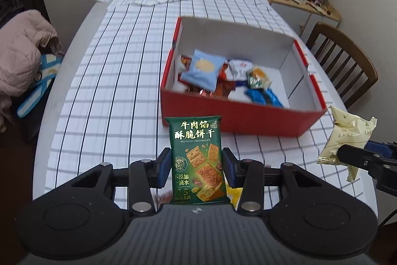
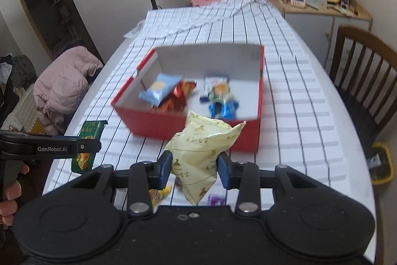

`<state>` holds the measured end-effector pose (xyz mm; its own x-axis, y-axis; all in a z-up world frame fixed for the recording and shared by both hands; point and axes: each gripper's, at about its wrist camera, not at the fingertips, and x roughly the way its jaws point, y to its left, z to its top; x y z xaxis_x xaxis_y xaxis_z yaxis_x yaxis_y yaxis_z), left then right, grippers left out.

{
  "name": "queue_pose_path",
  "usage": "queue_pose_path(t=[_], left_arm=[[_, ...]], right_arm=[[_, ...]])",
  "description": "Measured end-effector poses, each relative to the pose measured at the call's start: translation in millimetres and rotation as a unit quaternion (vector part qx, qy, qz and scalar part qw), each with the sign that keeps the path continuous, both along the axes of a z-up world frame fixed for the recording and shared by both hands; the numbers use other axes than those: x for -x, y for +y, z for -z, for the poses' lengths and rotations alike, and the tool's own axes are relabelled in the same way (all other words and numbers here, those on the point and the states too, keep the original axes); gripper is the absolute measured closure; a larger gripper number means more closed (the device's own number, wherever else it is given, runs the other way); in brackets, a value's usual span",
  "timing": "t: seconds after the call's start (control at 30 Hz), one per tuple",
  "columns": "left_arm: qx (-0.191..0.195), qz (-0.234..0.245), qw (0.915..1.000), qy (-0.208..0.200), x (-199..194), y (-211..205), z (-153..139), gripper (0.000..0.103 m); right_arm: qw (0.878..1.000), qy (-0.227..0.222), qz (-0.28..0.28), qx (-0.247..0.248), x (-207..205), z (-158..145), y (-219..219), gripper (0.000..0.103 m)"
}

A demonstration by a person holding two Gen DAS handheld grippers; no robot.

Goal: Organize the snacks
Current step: 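Carry the green packet with the left tool while the right tool carries the cream bag into the box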

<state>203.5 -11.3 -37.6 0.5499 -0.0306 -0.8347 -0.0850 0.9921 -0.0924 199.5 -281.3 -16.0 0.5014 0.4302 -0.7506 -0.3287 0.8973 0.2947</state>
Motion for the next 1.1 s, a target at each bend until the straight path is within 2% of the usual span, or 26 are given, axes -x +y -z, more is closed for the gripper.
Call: queue_pose_path(t=[0.27, 0.5, 0.9, 1.1], left_arm=[[-0.016, 0.010, 0.9995, -0.026, -48.7, -13.2, -17.8, 0.061], [-0.015, 0.015, 0.9991, -0.037, -97.5, -25.8, -21.8, 0.061], [-0.021, 0.027, 0.9991, -0.023, -175.0, -49.3, 4.1, 0.061], [-0.032, 0.037, 0.9987, -0.012, -201.3, -58.5, 19.6, 0.061]], right_arm=[[1.000, -0.014, -0.008, 0.016, -50.2, -3.9, 0.7, 0.066], [0.999, -0.018, -0.025, 0.037, -93.8, 8.4, 5.5, 0.066], [0.997, -0.001, -0.064, 0.047, -150.0, 43.5, 20.5, 0.066], [0.994, 0.015, -0.086, 0.058, -172.7, 61.5, 30.6, 0.066]])
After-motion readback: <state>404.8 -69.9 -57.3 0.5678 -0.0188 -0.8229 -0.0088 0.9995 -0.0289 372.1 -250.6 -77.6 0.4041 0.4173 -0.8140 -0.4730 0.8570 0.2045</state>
